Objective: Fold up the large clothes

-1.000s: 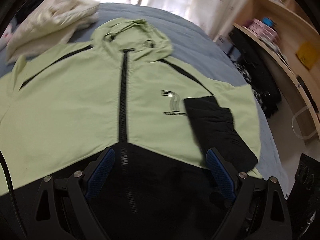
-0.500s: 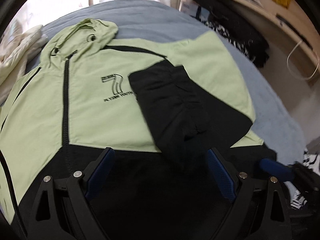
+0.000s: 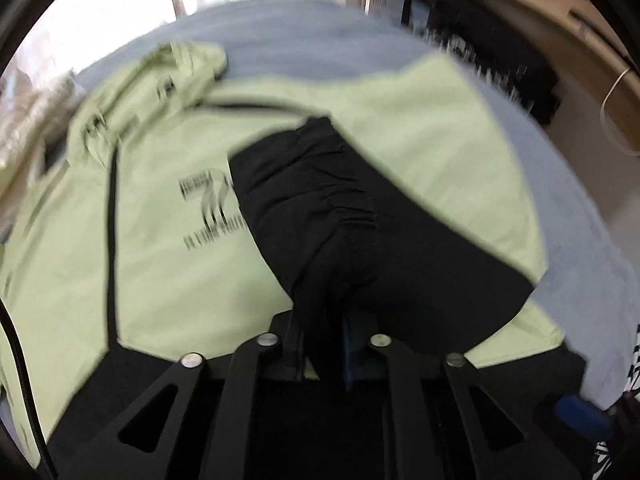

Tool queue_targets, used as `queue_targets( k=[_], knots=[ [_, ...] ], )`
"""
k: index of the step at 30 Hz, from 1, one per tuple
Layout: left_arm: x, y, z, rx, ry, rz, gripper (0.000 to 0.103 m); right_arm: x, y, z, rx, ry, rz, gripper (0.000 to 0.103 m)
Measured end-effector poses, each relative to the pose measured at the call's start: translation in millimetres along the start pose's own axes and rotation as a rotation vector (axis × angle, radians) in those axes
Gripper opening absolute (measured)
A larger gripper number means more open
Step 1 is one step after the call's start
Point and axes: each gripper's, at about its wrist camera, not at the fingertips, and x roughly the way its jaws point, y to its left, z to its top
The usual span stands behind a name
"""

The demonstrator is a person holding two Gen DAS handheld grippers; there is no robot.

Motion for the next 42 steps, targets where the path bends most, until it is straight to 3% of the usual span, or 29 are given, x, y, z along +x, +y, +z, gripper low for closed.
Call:
queue_targets(
  k=[5, 7, 10, 13, 18, 21, 24, 31, 38, 40, 42],
  knots=[
    [-64, 40, 8, -0.082, -0.199, 0.031, 0.010, -2, 4, -2, -0.010, -0.008, 0.005, 0.053],
    [-78, 69, 3, -0.148, -0.233, 0.056, 0.010, -1, 5, -1, -0.012, -0.009, 0.002, 0.053],
    [-73, 118, -12, -0.271, -0.194, 0.117, 0.014, 1, 6, -3, -0.014, -0.002, 0.002, 0.053],
    [-53, 162, -41, -0.374, -0.094, 0.163, 0.034, 5, 8, -4, -0.018, 0.013, 0.004, 0.053],
    [-37, 209, -76, -0.507, -0.002, -0.001, 0.065, 7, 15, -2, -0.031, 0.029, 0.015, 0.053],
    [-37, 228, -80, -0.573, -0.012, -0.083, 0.068, 5, 15, 5, -0.023, 0.028, 0.029, 0.053],
    [-36, 243, -81, -0.616, -0.011, -0.091, 0.072, 3, 15, 17, -0.013, 0.019, 0.039, 0.053],
    [-20, 280, -74, -0.654, 0.018, -0.133, 0.073, 10, -3, 70, 0.032, -0.003, 0.064, 0.053],
    [-9, 278, -60, -0.580, 0.043, -0.128, 0.074, 74, -50, 154, 0.148, 0.030, 0.087, 0.055],
    [-6, 277, -53, -0.573, 0.048, -0.113, 0.067, 97, -64, 169, 0.172, 0.052, 0.093, 0.055],
    [-3, 278, -45, -0.560, 0.062, -0.103, 0.033, 127, -81, 181, 0.228, 0.092, 0.115, 0.055]
  ],
)
